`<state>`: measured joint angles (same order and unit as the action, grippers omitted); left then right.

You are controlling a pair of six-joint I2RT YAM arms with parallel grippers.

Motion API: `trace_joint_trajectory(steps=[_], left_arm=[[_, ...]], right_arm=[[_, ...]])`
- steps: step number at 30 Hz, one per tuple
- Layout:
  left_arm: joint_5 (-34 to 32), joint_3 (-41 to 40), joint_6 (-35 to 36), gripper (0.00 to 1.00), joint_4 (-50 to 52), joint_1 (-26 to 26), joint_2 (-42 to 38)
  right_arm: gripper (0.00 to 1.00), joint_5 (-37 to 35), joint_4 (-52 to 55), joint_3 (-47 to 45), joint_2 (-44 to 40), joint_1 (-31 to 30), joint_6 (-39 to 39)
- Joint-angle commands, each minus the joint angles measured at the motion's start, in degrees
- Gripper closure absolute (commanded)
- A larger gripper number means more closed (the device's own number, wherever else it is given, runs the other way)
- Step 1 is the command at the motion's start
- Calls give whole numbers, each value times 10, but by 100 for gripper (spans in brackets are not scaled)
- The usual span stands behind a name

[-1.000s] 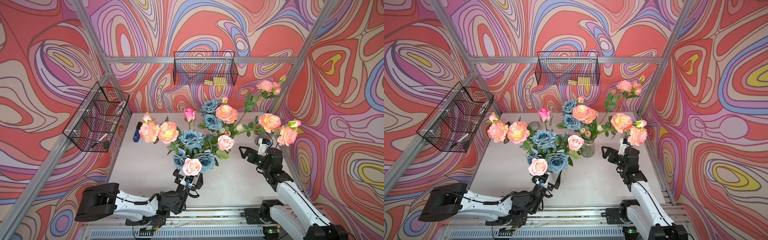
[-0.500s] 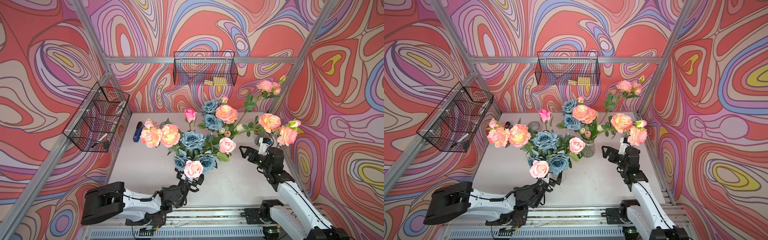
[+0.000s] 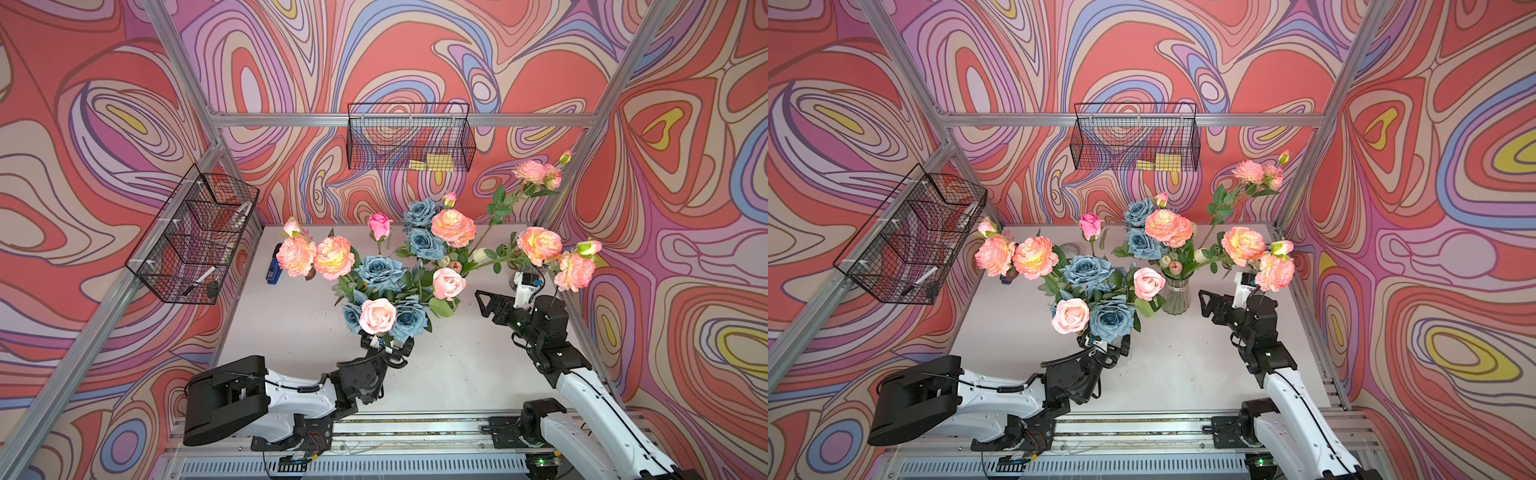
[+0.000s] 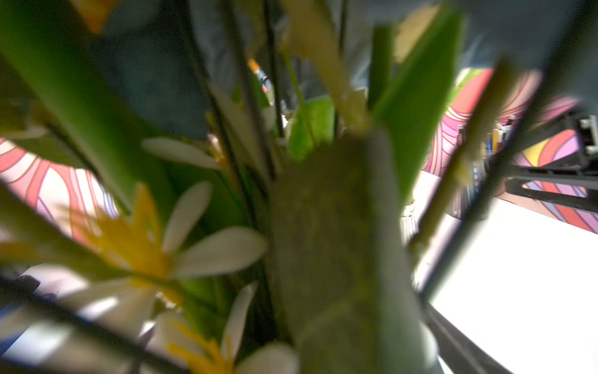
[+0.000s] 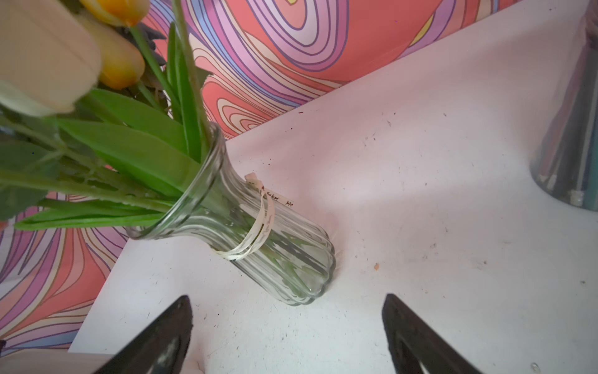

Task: Pick out pink flowers from the vase
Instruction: Move the vase to the center of the board.

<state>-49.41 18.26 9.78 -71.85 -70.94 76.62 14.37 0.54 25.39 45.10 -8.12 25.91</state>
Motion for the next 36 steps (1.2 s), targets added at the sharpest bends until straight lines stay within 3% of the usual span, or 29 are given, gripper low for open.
trace_joint_trajectory(steps=[1, 9, 14, 21, 29, 36], left_arm=[[5, 21, -11, 13, -42, 7, 8], [11, 37, -15, 34, -42, 11, 28], [4, 40, -13, 53, -42, 12, 31], [1, 44, -4, 72, -42, 20, 32], [1, 46, 2, 85, -43, 51, 18], [25, 64, -4, 92, -43, 99, 22]], right_arm=[[7, -60, -12, -2, 6, -40, -26], [7, -145, -82, -18, 42, -136, -58], [7, -245, -144, -39, 57, -212, -106], [7, -323, -239, -113, 54, -241, -104], [7, -337, -249, -123, 59, -254, -122], [7, -392, -399, -127, 165, -308, -168]])
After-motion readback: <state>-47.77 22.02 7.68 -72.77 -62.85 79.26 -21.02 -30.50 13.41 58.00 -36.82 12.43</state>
